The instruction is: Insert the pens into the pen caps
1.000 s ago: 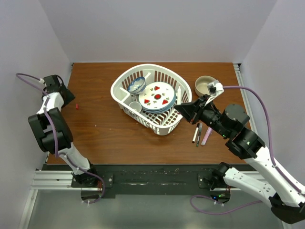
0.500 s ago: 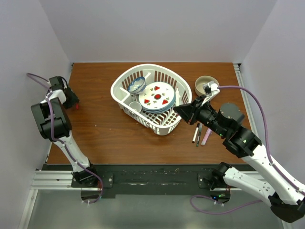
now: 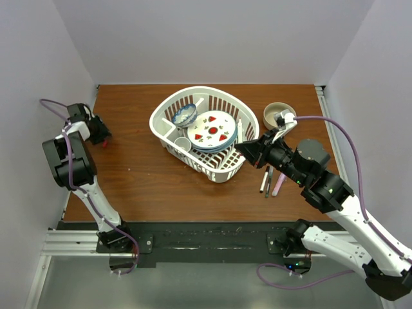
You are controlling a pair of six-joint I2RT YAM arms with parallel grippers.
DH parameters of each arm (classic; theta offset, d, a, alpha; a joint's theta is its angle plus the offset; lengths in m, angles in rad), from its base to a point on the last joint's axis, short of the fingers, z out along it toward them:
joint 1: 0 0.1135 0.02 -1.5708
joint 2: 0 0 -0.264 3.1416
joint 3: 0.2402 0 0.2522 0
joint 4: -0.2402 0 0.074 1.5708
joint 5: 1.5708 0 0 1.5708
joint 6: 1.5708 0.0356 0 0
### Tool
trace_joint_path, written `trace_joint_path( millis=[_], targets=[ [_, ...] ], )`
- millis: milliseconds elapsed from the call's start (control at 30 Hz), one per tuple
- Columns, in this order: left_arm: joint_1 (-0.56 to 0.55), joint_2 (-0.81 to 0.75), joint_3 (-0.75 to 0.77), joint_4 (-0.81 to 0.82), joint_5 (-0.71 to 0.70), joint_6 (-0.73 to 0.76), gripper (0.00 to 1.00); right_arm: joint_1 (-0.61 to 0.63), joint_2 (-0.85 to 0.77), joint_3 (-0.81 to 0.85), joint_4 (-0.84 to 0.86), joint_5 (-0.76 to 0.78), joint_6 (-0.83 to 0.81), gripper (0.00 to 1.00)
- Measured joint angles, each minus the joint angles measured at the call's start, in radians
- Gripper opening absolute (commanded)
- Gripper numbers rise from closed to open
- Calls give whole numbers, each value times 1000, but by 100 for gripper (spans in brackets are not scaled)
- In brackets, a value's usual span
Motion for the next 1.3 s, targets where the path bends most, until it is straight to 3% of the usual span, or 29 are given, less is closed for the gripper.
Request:
trace_joint_path(
  millis=[567, 867, 1067, 1300],
  targets=[
    [-20, -108, -145, 24, 82, 3, 48, 0, -22, 0, -13, 14, -2, 0],
    [-21, -279, -132, -27, -188, -76, 47, 0, -49, 0, -19, 19, -3, 0],
    [-21, -229, -28, -149, -360, -200, 45, 0, -50, 0, -20, 23, -5, 0],
    [-21, -166, 8, -216, -379, -376, 43, 0, -50, 0, -21, 42, -14, 0]
  ],
)
